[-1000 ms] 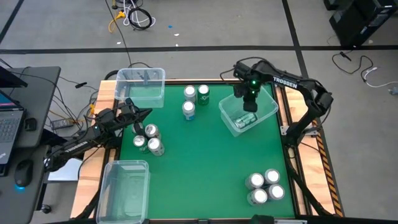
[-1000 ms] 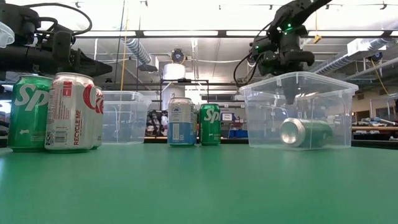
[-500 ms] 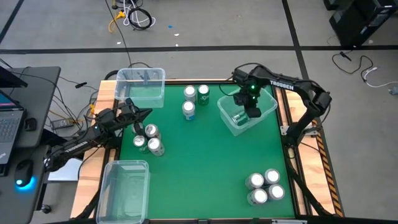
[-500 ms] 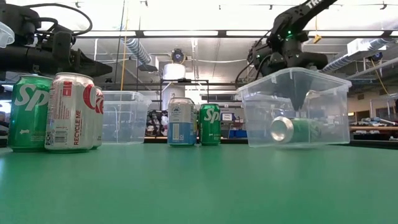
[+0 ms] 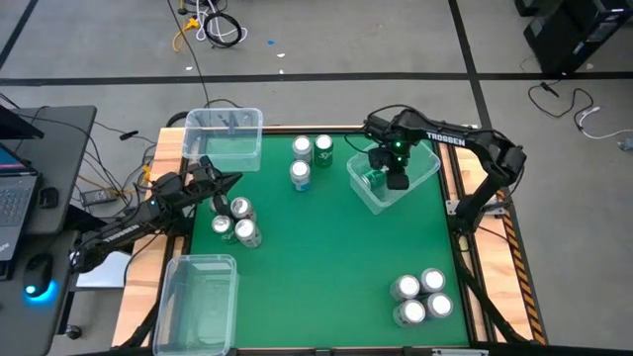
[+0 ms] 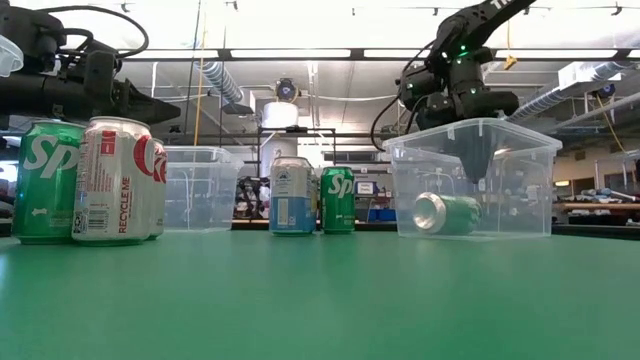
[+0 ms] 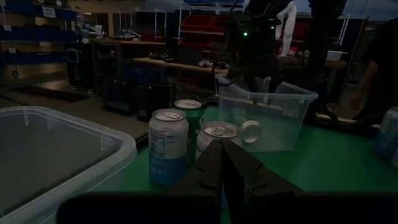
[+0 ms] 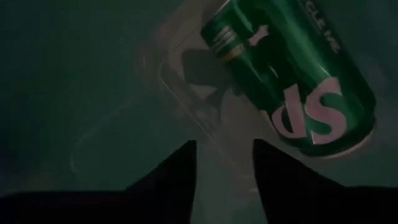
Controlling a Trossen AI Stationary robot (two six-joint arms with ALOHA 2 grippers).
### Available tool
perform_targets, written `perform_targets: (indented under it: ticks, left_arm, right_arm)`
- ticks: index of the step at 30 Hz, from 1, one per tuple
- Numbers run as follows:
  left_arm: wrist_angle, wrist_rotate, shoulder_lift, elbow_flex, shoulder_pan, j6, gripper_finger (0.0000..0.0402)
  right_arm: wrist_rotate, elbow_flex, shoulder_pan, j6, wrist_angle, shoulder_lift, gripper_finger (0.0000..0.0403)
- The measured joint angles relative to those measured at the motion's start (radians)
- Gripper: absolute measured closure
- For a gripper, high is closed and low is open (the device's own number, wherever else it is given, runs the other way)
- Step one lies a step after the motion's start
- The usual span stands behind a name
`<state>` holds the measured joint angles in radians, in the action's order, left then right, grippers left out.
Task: Sort soda cans
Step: Put the green soda can into the top right transparent bin
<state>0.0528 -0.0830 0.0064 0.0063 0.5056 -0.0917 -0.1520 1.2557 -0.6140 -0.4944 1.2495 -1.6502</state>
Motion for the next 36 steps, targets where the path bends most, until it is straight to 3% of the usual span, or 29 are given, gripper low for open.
perform_targets:
  ticks: [4,8,11,15,18,36]
  left_arm:
    - [0.000,0.000,0.000,0.000,0.000,0.000,0.0392]
    - [0.001,0.000,0.000,0.000,0.000,0.000,0.0392]
    - [0.001,0.000,0.000,0.000,0.000,0.000,0.0392]
    - [0.000,0.000,0.000,0.000,0.000,0.000,0.0392]
    - [0.000,0.000,0.000,0.000,0.000,0.000,0.0392]
    - [0.000,0.000,0.000,0.000,0.000,0.000,0.0392]
  right_arm:
    - [-0.002,0.001,-0.006,0.166,0.002,0.032,0.0230]
    - [0.004,0.001,-0.040,0.368,-0.001,0.050,0.0241]
    - [0.051,0.001,-0.066,0.456,-0.021,0.050,0.0277]
    - [0.095,-0.017,-0.089,0.526,-0.077,0.049,0.0359]
    - [0.135,-0.027,-0.097,0.543,-0.089,0.049,0.0393]
    - [0.233,-0.167,-0.101,0.571,-0.171,0.053,0.0401]
